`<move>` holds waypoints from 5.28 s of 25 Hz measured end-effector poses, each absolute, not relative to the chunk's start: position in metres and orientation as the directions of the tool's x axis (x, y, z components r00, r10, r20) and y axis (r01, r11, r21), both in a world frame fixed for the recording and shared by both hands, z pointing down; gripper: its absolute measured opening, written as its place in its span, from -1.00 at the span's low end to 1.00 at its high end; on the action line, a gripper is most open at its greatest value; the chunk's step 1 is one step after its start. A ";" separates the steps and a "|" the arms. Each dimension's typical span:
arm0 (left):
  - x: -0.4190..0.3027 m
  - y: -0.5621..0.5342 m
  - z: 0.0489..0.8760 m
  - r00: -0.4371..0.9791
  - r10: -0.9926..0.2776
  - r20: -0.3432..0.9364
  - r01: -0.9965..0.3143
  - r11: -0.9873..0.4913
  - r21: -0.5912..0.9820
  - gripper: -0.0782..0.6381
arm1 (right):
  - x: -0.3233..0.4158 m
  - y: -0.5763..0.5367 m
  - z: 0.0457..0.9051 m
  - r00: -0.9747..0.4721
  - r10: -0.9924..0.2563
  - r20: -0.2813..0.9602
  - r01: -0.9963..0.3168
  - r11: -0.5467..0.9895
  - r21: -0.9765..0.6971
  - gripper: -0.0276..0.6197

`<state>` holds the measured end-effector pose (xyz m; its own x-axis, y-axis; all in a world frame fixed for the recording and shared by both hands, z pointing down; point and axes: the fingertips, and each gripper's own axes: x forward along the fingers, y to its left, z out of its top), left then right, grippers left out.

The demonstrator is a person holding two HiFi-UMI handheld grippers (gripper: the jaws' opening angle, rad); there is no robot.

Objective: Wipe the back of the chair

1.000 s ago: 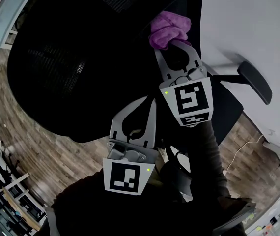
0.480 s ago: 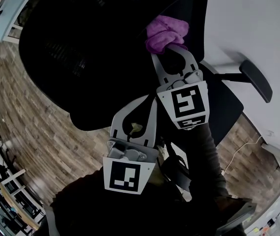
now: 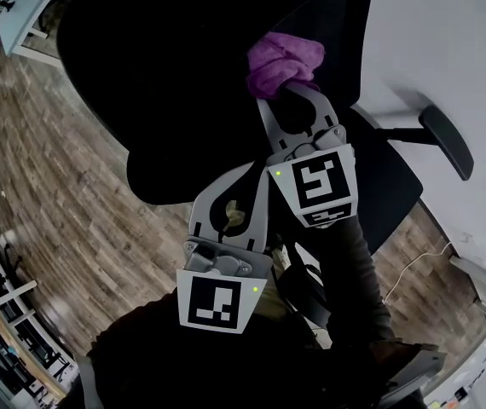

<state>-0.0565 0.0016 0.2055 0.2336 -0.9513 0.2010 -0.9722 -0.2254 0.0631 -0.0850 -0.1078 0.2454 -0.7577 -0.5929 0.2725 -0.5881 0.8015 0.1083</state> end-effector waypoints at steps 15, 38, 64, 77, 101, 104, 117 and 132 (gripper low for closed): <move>-0.075 0.035 0.201 0.118 -0.978 0.174 -0.992 -0.107 0.073 -0.76 | -0.108 -0.067 0.247 -0.808 -0.518 0.281 -0.509 0.854 0.111 -0.77; -0.106 0.111 0.198 -0.112 -0.981 0.158 -0.991 0.122 0.055 -0.76 | -0.139 0.000 0.247 -0.873 -0.411 0.262 -0.399 0.912 0.102 -0.77; -0.129 0.157 0.198 -0.146 -0.974 0.172 -0.986 0.156 0.050 -0.76 | -0.164 0.056 0.248 -0.889 -0.373 0.265 -0.363 0.928 0.089 -0.77; -0.130 0.174 0.198 -0.127 -0.977 0.172 -0.990 0.134 0.031 -0.76 | -0.172 0.086 0.248 -0.901 -0.358 0.245 -0.346 0.934 0.090 -0.77; -0.122 0.178 0.216 -0.079 -0.981 0.175 -0.996 0.084 0.020 -0.76 | -0.161 0.111 0.287 -0.903 -0.338 0.264 -0.335 0.940 0.057 -0.77; -0.121 0.177 0.217 -0.074 -0.982 0.174 -0.997 0.078 0.020 -0.76 | -0.161 0.110 0.287 -0.904 -0.338 0.261 -0.336 0.940 0.052 -0.77; -0.119 0.161 0.217 -0.064 -0.981 0.184 -0.998 0.068 0.011 -0.76 | -0.157 0.097 0.286 -0.914 -0.315 0.256 -0.318 0.948 0.031 -0.77; -0.106 0.127 0.220 -0.044 -0.978 0.203 -0.999 0.046 0.002 -0.76 | -0.139 0.054 0.289 -0.902 -0.344 0.259 -0.353 0.936 0.015 -0.77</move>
<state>-0.1063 0.1267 0.2203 -0.0441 -0.9782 0.2030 -0.9990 0.0455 0.0024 -0.1390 0.0536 0.2892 -0.9025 -0.3441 0.2591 -0.3526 0.9357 0.0146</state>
